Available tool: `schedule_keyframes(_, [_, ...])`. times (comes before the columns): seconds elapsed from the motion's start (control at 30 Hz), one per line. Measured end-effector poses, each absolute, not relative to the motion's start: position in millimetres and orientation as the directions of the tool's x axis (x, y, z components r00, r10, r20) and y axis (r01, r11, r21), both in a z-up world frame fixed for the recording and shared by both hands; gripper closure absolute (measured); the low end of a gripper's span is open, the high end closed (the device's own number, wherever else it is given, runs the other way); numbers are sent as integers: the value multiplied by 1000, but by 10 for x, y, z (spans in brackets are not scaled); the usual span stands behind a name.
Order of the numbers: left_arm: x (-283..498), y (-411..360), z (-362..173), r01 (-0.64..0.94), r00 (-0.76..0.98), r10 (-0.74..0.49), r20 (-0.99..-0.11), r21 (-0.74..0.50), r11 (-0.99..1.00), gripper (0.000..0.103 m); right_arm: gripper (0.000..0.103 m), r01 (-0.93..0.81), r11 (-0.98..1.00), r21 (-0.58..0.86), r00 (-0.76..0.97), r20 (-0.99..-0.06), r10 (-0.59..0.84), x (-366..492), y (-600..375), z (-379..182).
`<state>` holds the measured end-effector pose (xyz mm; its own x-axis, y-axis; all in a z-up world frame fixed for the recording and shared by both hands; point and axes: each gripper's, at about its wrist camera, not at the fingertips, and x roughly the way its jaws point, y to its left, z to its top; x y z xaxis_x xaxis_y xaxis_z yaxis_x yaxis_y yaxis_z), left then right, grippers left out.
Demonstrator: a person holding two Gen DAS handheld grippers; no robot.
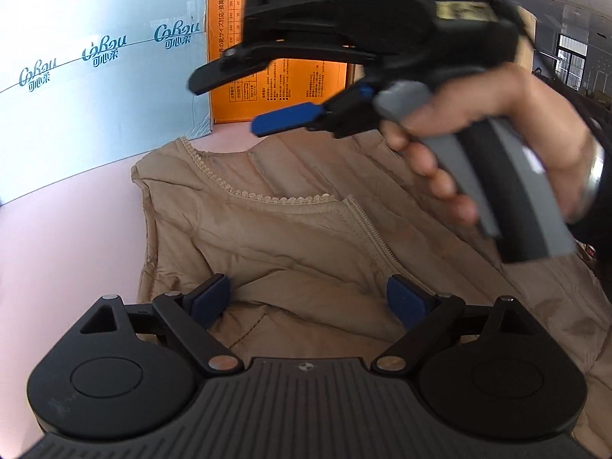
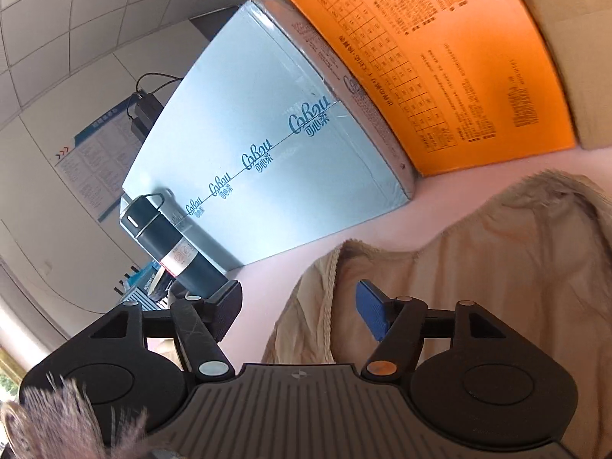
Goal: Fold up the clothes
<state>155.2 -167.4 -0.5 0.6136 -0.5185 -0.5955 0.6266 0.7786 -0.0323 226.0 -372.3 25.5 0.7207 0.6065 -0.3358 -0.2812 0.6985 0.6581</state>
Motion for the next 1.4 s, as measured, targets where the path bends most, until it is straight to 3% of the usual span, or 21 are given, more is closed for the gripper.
schedule_keyframes(0.37, [1557,-1654,7,628,612,-515,-600,-26,778,11,38,-271,664,697,566,-442,696,3262,-3376,-64])
schedule_keyframes(0.43, [1548,-1664,9,624,620,-504,-601,-13,782,11,50,-295,681,671,566,-451,690,3280,-3308,-61])
schedule_keyframes(0.47, [1543,-1674,10,621,625,-498,-602,-4,784,11,75,-328,694,641,577,-446,684,3261,-3265,-25])
schedule_keyframes(0.5, [1538,-1685,12,617,630,-491,-602,5,787,11,89,-355,710,608,593,-440,674,3247,-3237,19])
schedule_keyframes(0.6, [1538,-1733,9,609,642,-477,-600,21,793,9,91,-374,777,507,653,-450,609,3255,-3208,102])
schedule_keyframes(0.7, [1531,-1730,12,609,645,-474,-600,29,792,9,95,-352,835,422,643,-539,544,3342,-3165,-29])
schedule_keyframes(0.8, [1537,-1729,18,609,644,-473,-601,30,792,9,96,-348,825,445,641,-529,556,3366,-3219,-166])
schedule_keyframes(1.07, [1534,-1655,3,611,634,-479,-607,14,791,5,95,-324,783,531,629,-497,598,3377,-3335,-218])
schedule_keyframes(1.13, [1538,-1642,-1,612,629,-483,-610,5,791,1,85,-310,768,560,627,-487,608,3342,-3358,-171])
schedule_keyframes(1.2, [1552,-1632,-17,612,627,-484,-611,3,791,1,52,-320,758,569,630,-470,618,3262,-3393,-91])
schedule_keyframes(1.4, [1556,-1614,-23,612,627,-483,-611,4,791,0,50,-318,807,497,662,-493,565,2907,-3511,223])
